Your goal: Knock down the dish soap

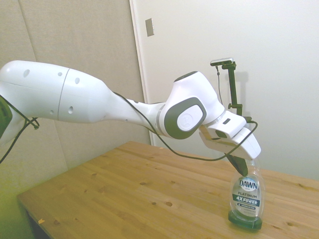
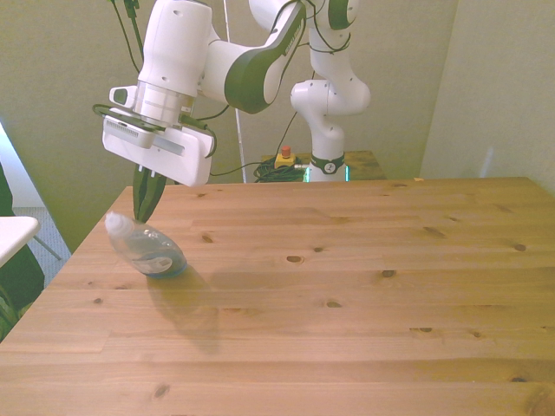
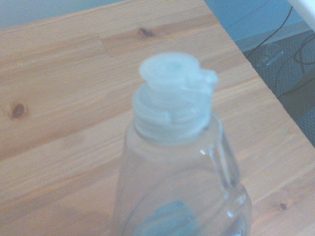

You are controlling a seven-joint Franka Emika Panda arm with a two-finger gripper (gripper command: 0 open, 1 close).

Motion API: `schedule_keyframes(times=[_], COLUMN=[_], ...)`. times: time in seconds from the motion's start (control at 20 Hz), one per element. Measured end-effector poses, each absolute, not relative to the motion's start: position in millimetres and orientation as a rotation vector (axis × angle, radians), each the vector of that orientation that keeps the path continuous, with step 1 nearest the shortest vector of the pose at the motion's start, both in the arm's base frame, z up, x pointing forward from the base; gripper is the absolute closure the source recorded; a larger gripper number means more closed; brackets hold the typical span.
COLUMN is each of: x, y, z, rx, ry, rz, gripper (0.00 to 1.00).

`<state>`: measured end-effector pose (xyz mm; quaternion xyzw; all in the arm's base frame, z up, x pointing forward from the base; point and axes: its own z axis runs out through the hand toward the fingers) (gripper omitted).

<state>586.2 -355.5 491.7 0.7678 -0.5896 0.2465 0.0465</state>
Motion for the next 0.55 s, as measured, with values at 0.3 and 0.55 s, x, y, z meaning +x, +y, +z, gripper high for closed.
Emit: schedule_keyframes(times=[0.3,0.55], x=[614,639], y=[-349,-343], z=[500,505], rx=[2.278,2.225], ry=[-1.887,-1.949], rz=[0.857,0.92], gripper=[1.0,1.0])
